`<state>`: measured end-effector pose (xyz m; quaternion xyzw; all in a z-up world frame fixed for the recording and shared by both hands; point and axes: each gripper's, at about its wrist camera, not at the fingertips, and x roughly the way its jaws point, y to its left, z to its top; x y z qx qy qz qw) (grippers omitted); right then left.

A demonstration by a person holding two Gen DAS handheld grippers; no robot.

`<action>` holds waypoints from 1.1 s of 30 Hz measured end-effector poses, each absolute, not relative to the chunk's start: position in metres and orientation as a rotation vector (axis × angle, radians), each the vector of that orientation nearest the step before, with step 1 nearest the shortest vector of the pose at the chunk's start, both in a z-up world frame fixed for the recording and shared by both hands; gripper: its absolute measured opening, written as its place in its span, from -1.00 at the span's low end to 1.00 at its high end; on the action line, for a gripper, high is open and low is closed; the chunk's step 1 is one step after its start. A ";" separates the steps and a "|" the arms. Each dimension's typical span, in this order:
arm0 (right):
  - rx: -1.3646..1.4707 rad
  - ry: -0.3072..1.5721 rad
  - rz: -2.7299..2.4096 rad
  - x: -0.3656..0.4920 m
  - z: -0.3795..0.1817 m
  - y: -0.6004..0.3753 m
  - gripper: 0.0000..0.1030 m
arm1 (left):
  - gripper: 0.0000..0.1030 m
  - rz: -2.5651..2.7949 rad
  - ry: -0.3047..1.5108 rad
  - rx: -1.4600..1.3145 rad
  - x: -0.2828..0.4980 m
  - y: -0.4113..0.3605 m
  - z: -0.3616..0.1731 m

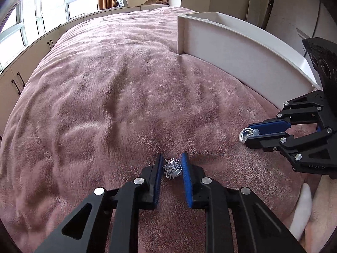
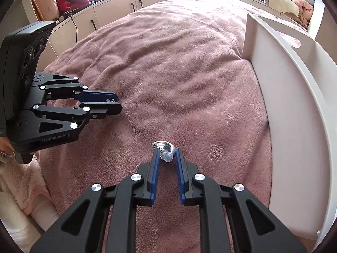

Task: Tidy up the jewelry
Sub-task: 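Grasp the silver flower charm with the left tool while the right tool holds the heart, then carry the flower charm in the left tool while the right tool carries the heart into the box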

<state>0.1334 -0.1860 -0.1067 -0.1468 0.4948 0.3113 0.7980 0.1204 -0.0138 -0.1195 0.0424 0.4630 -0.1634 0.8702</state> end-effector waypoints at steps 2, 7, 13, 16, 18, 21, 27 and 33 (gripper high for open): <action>-0.299 1.055 0.666 0.133 -0.103 -0.190 -0.69 | -0.55 -0.328 0.961 0.082 0.120 -0.005 -0.112; -0.245 1.020 0.676 0.130 -0.087 -0.196 -0.68 | -0.55 -0.284 0.917 0.092 0.117 0.015 -0.081; -0.219 0.937 0.690 0.123 -0.054 -0.200 -0.68 | -0.55 -0.226 0.851 0.137 0.117 0.030 -0.032; -0.201 0.882 0.695 0.121 -0.031 -0.202 -0.68 | -0.54 -0.200 0.816 0.187 0.120 0.029 -0.008; -0.171 0.845 0.702 0.120 -0.013 -0.208 -0.68 | -0.54 -0.190 0.782 0.218 0.120 0.025 0.011; -0.133 0.793 0.691 0.121 0.014 -0.221 -0.68 | -0.54 -0.182 0.730 0.245 0.120 0.016 0.038; -0.122 0.648 0.617 0.119 0.076 -0.255 -0.68 | -0.54 -0.239 0.643 0.260 0.127 -0.023 0.089; -0.132 0.548 0.500 0.120 0.120 -0.295 -0.68 | -0.54 -0.307 0.568 0.252 0.143 -0.082 0.123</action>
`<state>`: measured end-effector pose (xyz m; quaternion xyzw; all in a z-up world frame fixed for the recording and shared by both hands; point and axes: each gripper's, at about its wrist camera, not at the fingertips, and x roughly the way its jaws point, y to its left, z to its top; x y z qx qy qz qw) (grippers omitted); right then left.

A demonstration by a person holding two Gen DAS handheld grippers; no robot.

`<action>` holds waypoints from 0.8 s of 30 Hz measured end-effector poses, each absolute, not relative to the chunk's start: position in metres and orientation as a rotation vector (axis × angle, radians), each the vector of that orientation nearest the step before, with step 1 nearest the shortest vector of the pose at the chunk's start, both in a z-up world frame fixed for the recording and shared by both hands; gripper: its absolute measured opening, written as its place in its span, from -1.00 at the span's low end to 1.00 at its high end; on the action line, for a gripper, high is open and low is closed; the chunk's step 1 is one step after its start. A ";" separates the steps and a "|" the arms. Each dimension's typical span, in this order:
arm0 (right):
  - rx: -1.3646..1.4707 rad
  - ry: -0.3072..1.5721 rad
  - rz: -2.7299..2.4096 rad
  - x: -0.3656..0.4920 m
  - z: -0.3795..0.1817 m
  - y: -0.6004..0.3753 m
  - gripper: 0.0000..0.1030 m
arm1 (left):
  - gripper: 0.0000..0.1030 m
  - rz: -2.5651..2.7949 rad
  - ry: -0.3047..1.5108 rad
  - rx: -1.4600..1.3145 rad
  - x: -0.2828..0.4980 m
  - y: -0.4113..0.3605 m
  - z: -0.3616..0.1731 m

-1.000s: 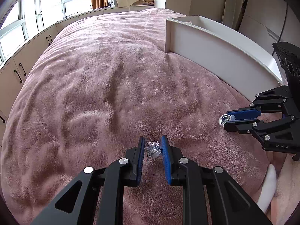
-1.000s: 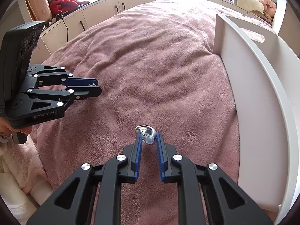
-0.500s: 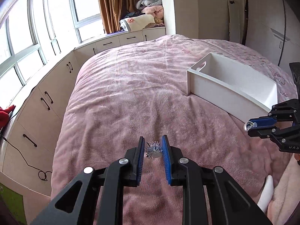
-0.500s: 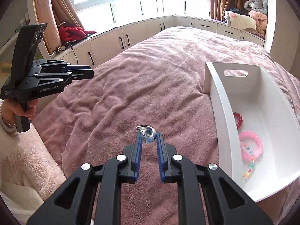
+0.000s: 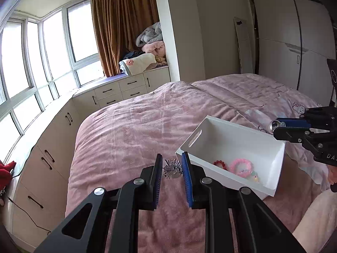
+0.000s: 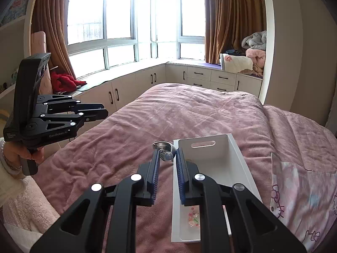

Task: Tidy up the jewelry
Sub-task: 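Carry the flower charm in the left tool while the right tool carries the heart into the box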

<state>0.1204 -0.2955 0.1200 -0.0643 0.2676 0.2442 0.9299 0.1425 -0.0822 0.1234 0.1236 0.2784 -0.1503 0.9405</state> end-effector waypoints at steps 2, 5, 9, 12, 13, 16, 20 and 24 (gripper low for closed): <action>-0.132 0.539 0.462 0.122 0.127 -0.309 -0.68 | -0.54 -0.338 0.559 0.248 0.149 -0.105 0.128; -0.109 0.549 0.413 0.123 0.130 -0.330 -0.68 | -0.54 -0.393 0.562 0.242 0.159 -0.141 0.129; -0.116 0.570 0.337 0.123 0.124 -0.351 -0.68 | -0.54 -0.440 0.604 0.246 0.173 -0.185 0.116; -0.102 0.596 0.316 0.126 0.115 -0.364 -0.68 | -0.54 -0.459 0.662 0.239 0.184 -0.210 0.098; -0.095 0.603 0.307 0.127 0.112 -0.368 -0.68 | -0.54 -0.461 0.678 0.235 0.186 -0.214 0.090; -0.065 0.620 0.301 0.129 0.106 -0.378 -0.68 | -0.53 -0.461 0.714 0.220 0.190 -0.222 0.072; -0.051 0.630 0.299 0.134 0.098 -0.383 -0.68 | -0.53 -0.447 0.738 0.205 0.192 -0.223 0.057; -0.047 0.657 0.293 0.144 0.085 -0.381 -0.68 | -0.53 -0.408 0.761 0.200 0.201 -0.220 0.043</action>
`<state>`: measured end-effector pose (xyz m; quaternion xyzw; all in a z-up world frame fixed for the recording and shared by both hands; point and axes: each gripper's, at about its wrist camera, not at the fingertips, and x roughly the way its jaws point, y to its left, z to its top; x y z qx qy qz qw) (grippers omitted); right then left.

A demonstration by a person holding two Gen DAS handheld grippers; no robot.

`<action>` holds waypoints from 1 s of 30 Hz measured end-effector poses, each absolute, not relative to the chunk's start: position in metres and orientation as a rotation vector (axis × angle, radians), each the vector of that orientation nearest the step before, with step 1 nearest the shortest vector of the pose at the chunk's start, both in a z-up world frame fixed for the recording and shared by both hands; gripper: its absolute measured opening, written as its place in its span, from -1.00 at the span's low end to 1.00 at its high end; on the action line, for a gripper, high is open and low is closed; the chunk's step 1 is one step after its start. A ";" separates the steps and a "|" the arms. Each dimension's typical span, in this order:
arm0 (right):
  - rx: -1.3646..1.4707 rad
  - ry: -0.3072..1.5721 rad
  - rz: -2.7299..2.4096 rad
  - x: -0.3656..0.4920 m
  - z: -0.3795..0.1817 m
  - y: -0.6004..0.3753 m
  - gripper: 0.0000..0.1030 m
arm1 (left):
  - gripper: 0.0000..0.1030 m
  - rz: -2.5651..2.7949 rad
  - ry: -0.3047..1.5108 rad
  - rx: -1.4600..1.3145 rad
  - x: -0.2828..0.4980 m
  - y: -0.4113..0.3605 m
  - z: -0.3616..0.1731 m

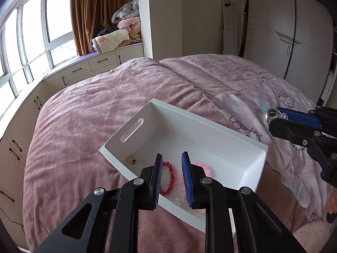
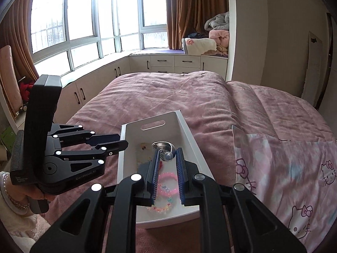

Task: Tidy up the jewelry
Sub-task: 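Carry the flower charm in the left tool while the right tool carries the heart into the box, then open the left tool inside the box while the right tool releases the heart charm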

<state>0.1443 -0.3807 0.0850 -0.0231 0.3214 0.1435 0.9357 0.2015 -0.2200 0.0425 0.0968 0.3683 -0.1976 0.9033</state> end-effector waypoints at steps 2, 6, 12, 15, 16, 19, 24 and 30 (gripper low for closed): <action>-0.029 0.684 0.293 0.152 0.074 -0.380 -0.68 | -0.53 -0.400 0.785 0.187 0.209 -0.218 0.036; 0.001 0.735 0.280 0.164 0.052 -0.380 -0.64 | -0.53 -0.385 0.813 0.172 0.216 -0.211 0.024; -0.016 0.724 0.247 0.164 0.041 -0.380 0.02 | 0.42 -0.336 0.747 0.050 0.211 -0.184 0.027; 0.002 0.653 0.259 0.155 0.053 -0.386 0.13 | 0.56 -0.320 0.705 0.051 0.206 -0.177 0.034; 0.006 0.623 0.262 0.152 0.059 -0.389 0.24 | 0.65 -0.314 0.683 0.050 0.204 -0.175 0.039; -0.010 0.513 0.263 0.138 0.080 -0.395 0.70 | 0.83 -0.299 0.604 0.034 0.195 -0.169 0.058; -0.067 0.346 0.299 0.107 0.107 -0.401 0.90 | 0.93 -0.293 0.478 -0.005 0.173 -0.163 0.089; -0.165 0.304 0.391 0.082 0.097 -0.403 0.90 | 0.93 -0.239 0.417 0.047 0.145 -0.173 0.090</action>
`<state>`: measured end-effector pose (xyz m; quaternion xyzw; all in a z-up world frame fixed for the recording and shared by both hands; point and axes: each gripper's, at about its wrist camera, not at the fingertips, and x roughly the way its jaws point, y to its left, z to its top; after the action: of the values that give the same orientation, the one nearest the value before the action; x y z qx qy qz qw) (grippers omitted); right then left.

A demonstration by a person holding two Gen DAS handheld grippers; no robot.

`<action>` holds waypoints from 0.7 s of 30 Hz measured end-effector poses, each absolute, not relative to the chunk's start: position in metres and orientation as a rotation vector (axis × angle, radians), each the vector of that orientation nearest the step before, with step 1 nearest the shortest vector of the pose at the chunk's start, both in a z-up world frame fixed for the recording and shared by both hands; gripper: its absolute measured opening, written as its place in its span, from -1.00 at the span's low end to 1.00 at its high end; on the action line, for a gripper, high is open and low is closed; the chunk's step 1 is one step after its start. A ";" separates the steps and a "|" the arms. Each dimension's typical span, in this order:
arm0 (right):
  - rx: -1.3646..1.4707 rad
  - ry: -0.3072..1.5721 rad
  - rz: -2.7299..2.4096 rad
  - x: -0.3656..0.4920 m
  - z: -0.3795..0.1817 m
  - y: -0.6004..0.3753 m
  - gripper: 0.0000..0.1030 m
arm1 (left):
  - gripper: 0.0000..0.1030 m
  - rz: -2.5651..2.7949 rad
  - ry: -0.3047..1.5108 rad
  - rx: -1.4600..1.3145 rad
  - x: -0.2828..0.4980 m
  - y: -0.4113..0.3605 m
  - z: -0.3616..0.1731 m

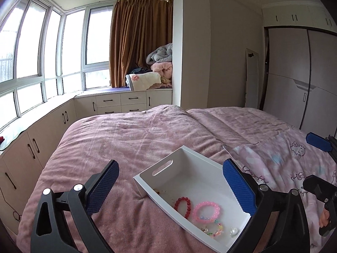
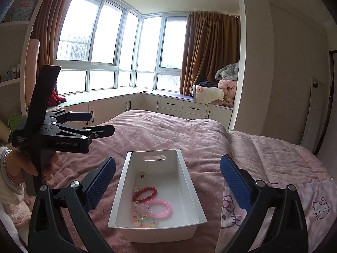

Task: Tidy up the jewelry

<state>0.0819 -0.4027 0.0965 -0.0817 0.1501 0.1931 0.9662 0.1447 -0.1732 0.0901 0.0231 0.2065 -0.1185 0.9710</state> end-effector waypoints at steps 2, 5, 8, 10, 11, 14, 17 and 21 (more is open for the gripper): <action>-0.181 0.336 0.424 0.079 0.082 -0.403 0.90 | 0.93 -0.205 0.416 0.054 0.137 -0.177 0.079; -0.201 0.405 0.452 0.081 0.059 -0.406 0.90 | 0.93 -0.134 0.443 0.056 0.128 -0.182 0.053; -0.206 0.465 0.450 0.083 0.035 -0.408 0.90 | 0.93 -0.118 0.490 0.068 0.125 -0.188 0.023; -0.207 0.487 0.434 0.084 0.022 -0.411 0.90 | 0.93 -0.113 0.513 0.079 0.122 -0.193 0.005; -0.206 0.490 0.426 0.084 0.016 -0.413 0.90 | 0.93 -0.109 0.514 0.087 0.120 -0.195 -0.002; -0.191 0.488 0.406 0.084 0.002 -0.416 0.90 | 0.93 -0.089 0.503 0.110 0.114 -0.200 -0.019; -0.171 0.498 0.396 0.083 -0.009 -0.417 0.90 | 0.93 -0.100 0.505 0.097 0.112 -0.200 -0.026; -0.207 0.485 0.391 0.079 -0.015 -0.411 0.90 | 0.93 -0.113 0.511 0.067 0.114 -0.196 -0.028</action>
<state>0.0787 -0.4109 -0.0152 -0.1016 0.2384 0.1920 0.9466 0.1141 -0.1964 -0.0282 0.0332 0.2526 -0.0556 0.9654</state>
